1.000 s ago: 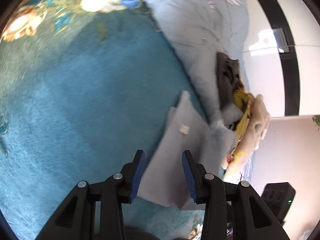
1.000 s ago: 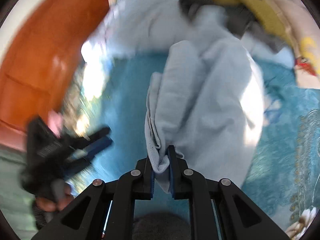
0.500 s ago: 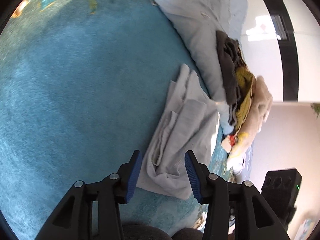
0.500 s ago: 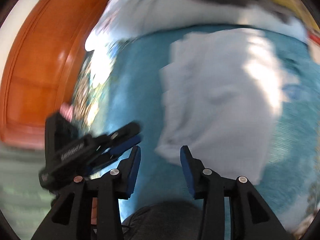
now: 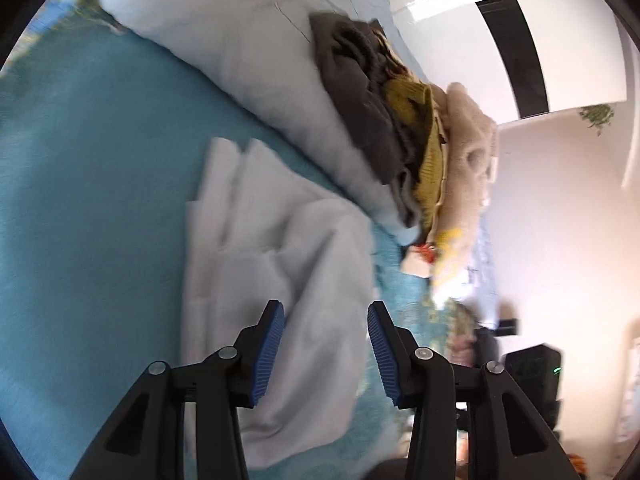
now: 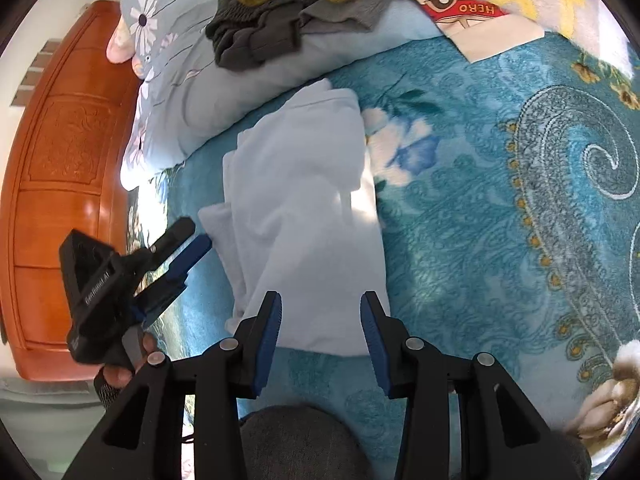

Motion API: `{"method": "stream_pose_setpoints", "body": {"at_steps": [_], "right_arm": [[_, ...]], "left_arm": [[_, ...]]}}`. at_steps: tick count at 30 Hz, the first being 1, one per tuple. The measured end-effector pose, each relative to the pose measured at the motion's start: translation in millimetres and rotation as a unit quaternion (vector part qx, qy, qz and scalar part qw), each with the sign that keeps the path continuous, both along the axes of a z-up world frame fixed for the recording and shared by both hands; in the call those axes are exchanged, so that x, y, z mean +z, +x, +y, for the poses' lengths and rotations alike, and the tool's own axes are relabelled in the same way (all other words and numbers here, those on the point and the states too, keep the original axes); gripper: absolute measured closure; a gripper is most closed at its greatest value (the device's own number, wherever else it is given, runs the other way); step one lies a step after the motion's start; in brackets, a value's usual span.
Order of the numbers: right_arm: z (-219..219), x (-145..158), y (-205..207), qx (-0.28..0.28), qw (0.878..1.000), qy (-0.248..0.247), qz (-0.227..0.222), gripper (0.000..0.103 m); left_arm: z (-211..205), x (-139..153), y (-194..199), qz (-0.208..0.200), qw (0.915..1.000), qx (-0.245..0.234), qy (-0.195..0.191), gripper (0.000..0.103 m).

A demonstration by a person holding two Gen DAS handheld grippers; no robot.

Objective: Fold clothes

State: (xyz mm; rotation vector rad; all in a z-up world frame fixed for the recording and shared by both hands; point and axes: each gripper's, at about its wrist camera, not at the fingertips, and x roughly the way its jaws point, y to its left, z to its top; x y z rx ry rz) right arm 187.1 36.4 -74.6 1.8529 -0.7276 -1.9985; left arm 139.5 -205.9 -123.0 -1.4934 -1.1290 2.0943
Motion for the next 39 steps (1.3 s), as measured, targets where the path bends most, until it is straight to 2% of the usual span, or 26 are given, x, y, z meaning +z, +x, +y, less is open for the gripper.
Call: {"method": "stream_pose_setpoints", "body": {"at_steps": [3, 4, 6, 9, 12, 16, 19, 20, 22, 23, 25, 26, 29, 33, 37, 39], "right_arm": [[0.9, -5.3, -6.7, -0.008, 1.000, -0.012, -0.003, 0.061], [0.6, -6.5, -8.1, -0.007, 1.000, -0.015, -0.003, 0.061], [2.1, -7.9, -10.9, -0.005, 1.000, -0.019, -0.003, 0.061], [6.3, -10.4, -18.0, -0.011, 1.000, -0.025, -0.003, 0.061], [12.9, -15.1, -24.2, -0.020, 0.999, -0.028, -0.004, 0.061], [16.2, -26.6, -28.6, -0.029, 0.999, -0.034, -0.015, 0.060], [15.3, -29.9, -28.7, -0.029, 0.999, -0.040, -0.018, 0.061], [14.7, -29.8, -28.4, -0.026, 0.999, -0.042, -0.017, 0.060], [14.0, -29.7, -29.1, -0.018, 0.999, -0.041, -0.015, 0.060], [14.2, -29.9, -30.4, -0.015, 0.999, -0.039, -0.013, 0.060], [15.7, -31.6, -32.3, -0.018, 0.999, -0.042, -0.014, 0.060], [16.3, -32.8, -33.3, -0.020, 0.999, -0.044, -0.015, 0.060], [16.4, -37.1, -33.9, -0.022, 0.998, -0.048, -0.018, 0.060], [15.7, -42.4, -33.3, -0.018, 0.998, -0.050, -0.023, 0.060], [19.1, -47.4, -32.7, -0.023, 0.998, -0.052, -0.027, 0.060], [20.7, -49.7, -32.1, -0.024, 0.998, -0.055, -0.028, 0.060]], "left_arm": [[-0.1, -16.5, -20.8, -0.018, 0.9989, 0.002, 0.043, 0.056], [-2.4, -26.1, -27.1, -0.028, 0.9958, 0.011, 0.086, 0.056], [-10.0, -39.4, -33.6, -0.038, 0.9885, 0.034, 0.143, 0.056], [-23.9, -47.9, -38.3, -0.049, 0.9885, 0.058, 0.131, 0.056], [-30.7, -38.7, -39.7, -0.025, 0.9939, 0.042, 0.099, 0.056], [-14.6, -26.6, -50.5, 0.000, 0.9990, -0.039, 0.021, 0.056], [5.4, -23.1, -58.7, 0.010, 0.9917, -0.115, -0.057, 0.058], [10.3, -23.5, -60.5, 0.013, 0.9880, -0.133, -0.078, 0.063], [14.9, -24.3, -62.4, 0.016, 0.9842, -0.153, -0.086, 0.070], [17.2, -24.7, -63.3, 0.018, 0.9823, -0.163, -0.090, 0.081], [19.9, -21.2, -64.7, 0.026, 0.9802, -0.176, -0.087, 0.095], [21.0, -18.4, -65.8, 0.033, 0.9797, -0.179, -0.083, 0.098], [13.0, -9.0, -69.3, 0.046, 0.9821, -0.170, -0.067, 0.099], [-18.8, -3.1, -76.1, 0.055, 0.9901, -0.119, -0.050, 0.100], [-35.4, -15.0, -80.1, 0.024, 0.9893, -0.103, -0.100, 0.100], [-41.0, -22.2, -76.4, 0.011, 0.9906, -0.094, -0.099, 0.099]]}}
